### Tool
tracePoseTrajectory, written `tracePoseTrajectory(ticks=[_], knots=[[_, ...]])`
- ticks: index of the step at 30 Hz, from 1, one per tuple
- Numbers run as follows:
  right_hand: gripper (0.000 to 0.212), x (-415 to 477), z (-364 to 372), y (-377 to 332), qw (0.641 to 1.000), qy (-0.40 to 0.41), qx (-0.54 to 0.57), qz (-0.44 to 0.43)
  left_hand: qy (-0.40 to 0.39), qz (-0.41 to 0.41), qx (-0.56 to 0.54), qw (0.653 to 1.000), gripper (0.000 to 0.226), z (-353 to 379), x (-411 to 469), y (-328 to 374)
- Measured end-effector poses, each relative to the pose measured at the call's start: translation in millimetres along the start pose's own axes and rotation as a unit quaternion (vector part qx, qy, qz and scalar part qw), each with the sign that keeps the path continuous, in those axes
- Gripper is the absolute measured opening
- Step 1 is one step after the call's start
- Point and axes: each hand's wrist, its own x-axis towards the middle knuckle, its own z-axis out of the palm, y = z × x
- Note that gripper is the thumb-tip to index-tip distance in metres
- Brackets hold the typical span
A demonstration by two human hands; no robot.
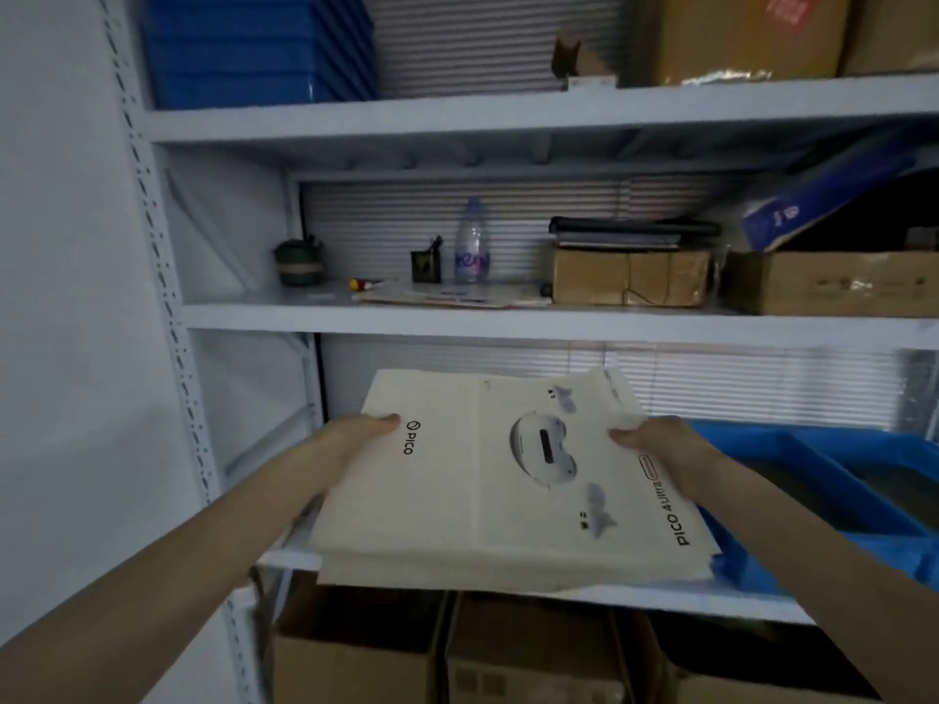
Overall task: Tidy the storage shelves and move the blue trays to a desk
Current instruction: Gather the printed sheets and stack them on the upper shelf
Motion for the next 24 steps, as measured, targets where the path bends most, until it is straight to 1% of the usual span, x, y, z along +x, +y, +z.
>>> tracePoseTrajectory(ticks=[2, 4, 5, 7, 10, 12, 14, 16, 18, 19, 21, 22, 24], knots=[[0.035, 13.7, 20.3, -37.7, 1.0, -0.002, 0.002, -0.028, 0.007, 0.018, 0.004, 1.0, 0.017, -25.4, 18.1, 30.6], [0.033, 34.2, 34.6, -71.6, 0.998, -0.006, 0.006, -0.06, 0.012, 0.042, 0.0, 0.999, 0.015, -48.4, 39.0, 58.4], [0.033, 46.2, 41.1, -88.0, 0.998, -0.008, 0.002, -0.07, 0.013, 0.057, -0.001, 0.998, 0.016, -58.3, 50.7, 71.5], [0.034, 73.5, 53.8, -119.4, 0.996, -0.019, -0.003, -0.084, 0.024, 0.081, 0.003, 0.996, 0.023, -74.5, 77.4, 98.6], [0.025, 113.6, 71.0, -162.4, 0.994, -0.046, -0.007, -0.096, 0.027, 0.093, 0.025, 0.995, 0.013, -84.4, 114.9, 142.8], [0.019, 143.4, 78.1, -187.4, 0.992, -0.058, 0.002, -0.11, 0.036, 0.094, 0.042, 0.994, 0.016, -85.9, 140.4, 174.6], [0.02, 175.1, 83.6, -210.3, 0.991, -0.063, 0.006, -0.119, 0.048, 0.105, 0.065, 0.991, 0.017, -89.4, 165.8, 204.3], [0.014, 210.1, 90.6, -231.5, 0.992, -0.06, 0.004, -0.111, 0.051, 0.107, 0.084, 0.989, 0.019, -91.7, 192.3, 227.8], [0.013, 245.5, 99.5, -248.1, 0.994, -0.047, -0.001, -0.095, 0.052, 0.097, 0.103, 0.989, 0.027, -92.2, 226.0, 245.8], [0.01, 263.3, 104.6, -252.9, 0.995, -0.042, -0.003, -0.088, 0.056, 0.101, 0.11, 0.987, 0.026, -90.7, 242.0, 253.2], [0.018, 297.1, 114.3, -257.0, 0.997, -0.028, -0.004, -0.076, 0.055, 0.103, 0.124, 0.985, 0.023, -90.8, 277.6, 265.4], [0.022, 311.7, 118.7, -258.1, 0.997, -0.024, -0.004, -0.068, 0.053, 0.098, 0.13, 0.985, 0.027, -92.4, 297.3, 270.5], [0.023, 335.1, 128.7, -259.7, 0.998, -0.01, -0.018, -0.058, 0.047, 0.1, 0.139, 0.984, 0.042, -95.8, 337.3, 278.6]])
